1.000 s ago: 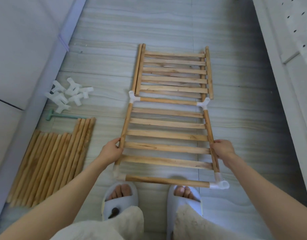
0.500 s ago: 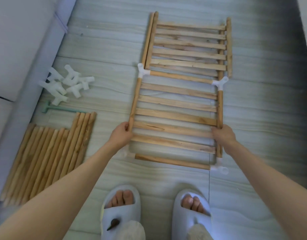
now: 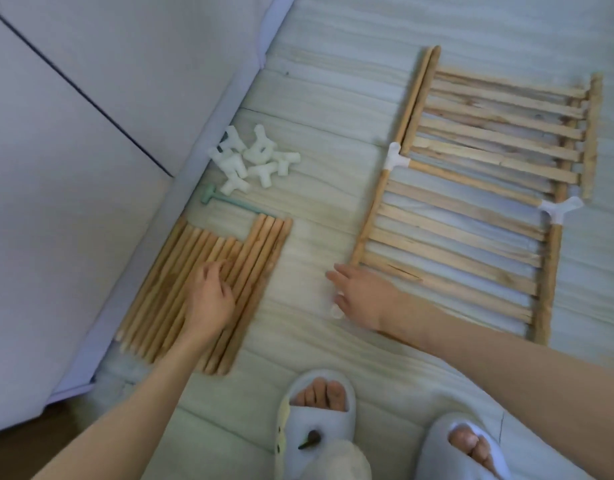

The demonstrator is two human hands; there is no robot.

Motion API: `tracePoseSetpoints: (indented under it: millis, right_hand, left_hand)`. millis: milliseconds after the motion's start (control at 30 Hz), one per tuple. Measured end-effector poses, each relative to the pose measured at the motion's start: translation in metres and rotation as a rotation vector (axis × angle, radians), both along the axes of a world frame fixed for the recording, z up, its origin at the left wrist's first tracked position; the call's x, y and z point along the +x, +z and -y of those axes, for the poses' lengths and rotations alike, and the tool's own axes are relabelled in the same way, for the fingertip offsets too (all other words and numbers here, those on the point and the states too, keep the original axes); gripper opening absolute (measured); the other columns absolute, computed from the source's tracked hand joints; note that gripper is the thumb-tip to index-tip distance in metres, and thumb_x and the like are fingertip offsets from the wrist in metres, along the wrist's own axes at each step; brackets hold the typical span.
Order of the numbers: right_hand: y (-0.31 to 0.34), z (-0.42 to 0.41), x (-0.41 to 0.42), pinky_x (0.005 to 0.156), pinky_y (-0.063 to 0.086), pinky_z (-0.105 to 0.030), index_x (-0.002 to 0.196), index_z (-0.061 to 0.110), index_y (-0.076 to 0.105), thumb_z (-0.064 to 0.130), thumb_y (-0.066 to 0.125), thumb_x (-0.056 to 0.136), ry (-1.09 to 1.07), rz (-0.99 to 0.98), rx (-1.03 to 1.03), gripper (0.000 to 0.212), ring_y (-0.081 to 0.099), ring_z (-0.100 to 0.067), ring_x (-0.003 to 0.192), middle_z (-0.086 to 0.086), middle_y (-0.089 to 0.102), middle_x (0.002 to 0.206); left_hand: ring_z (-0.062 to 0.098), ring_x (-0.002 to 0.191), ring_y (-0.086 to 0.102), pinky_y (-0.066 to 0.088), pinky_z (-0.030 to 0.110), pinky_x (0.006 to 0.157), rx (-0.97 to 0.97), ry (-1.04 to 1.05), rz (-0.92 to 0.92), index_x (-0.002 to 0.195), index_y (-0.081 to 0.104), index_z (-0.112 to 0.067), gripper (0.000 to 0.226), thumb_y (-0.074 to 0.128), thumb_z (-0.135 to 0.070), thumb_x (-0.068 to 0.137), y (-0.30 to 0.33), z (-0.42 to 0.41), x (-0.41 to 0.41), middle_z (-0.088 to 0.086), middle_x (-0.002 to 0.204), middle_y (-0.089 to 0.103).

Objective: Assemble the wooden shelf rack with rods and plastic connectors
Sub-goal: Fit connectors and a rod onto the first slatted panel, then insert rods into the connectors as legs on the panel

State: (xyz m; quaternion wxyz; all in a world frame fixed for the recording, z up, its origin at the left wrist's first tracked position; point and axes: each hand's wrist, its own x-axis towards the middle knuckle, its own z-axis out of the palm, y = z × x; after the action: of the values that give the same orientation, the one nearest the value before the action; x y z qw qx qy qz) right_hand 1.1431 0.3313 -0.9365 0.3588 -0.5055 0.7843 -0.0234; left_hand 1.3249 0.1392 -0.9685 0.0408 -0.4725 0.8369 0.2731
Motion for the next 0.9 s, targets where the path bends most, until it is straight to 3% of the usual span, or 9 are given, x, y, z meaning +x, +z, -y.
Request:
tracePoseSetpoints:
  millis: [167, 267, 533, 900]
  right_hand:
    - [-0.032, 0.052, 0.055, 0.116, 0.007, -0.036, 0.149, 0.008, 0.005, 0.025, 0.032, 0.101, -0.12, 0.091, 0.077, 0.058, -0.005, -0.029, 0.145, -0.013, -0.004, 0.157]
    - [-0.046, 0.058, 0.068, 0.116, 0.006, -0.038, 0.149, 0.01, -0.005, 0.021, 0.035, 0.1, -0.162, 0.08, 0.243, 0.064, -0.015, -0.029, 0.143, -0.011, -0.019, 0.156]
    - [-0.04, 0.076, 0.069, 0.114, 0.019, -0.04, 0.149, 0.009, -0.01, 0.021, 0.043, 0.098, -0.044, -0.009, 0.411, 0.074, -0.016, -0.038, 0.142, -0.02, -0.023, 0.152]
    - [-0.038, 0.068, 0.066, 0.113, 0.022, -0.041, 0.147, 0.018, -0.018, 0.025, 0.05, 0.096, -0.042, 0.057, 0.445, 0.086, -0.024, -0.028, 0.141, -0.007, -0.034, 0.15]
  left_hand:
    - [0.044, 0.131, 0.027, 0.026, 0.05, 0.107, -0.066, 0.043, 0.245, 0.145, 0.024, 0.001, 0.054, 0.04, -0.005, 0.093, -0.011, 0.061, 0.042, 0.028, 0.145, 0.025]
    - [0.043, 0.127, 0.028, 0.03, 0.05, 0.102, -0.116, -0.009, 0.334, 0.145, 0.021, 0.001, 0.056, 0.042, -0.009, 0.094, -0.017, 0.079, 0.047, 0.026, 0.143, 0.026]
    - [0.041, 0.125, 0.028, 0.035, 0.052, 0.096, -0.164, -0.015, 0.389, 0.145, 0.02, 0.001, 0.061, 0.042, -0.031, 0.097, -0.023, 0.086, 0.038, 0.026, 0.14, 0.027]
    - [0.036, 0.13, 0.027, 0.038, 0.05, 0.097, -0.092, -0.026, 0.436, 0.141, 0.021, 0.001, 0.071, 0.055, -0.035, 0.09, -0.028, 0.097, 0.021, 0.021, 0.14, 0.027]
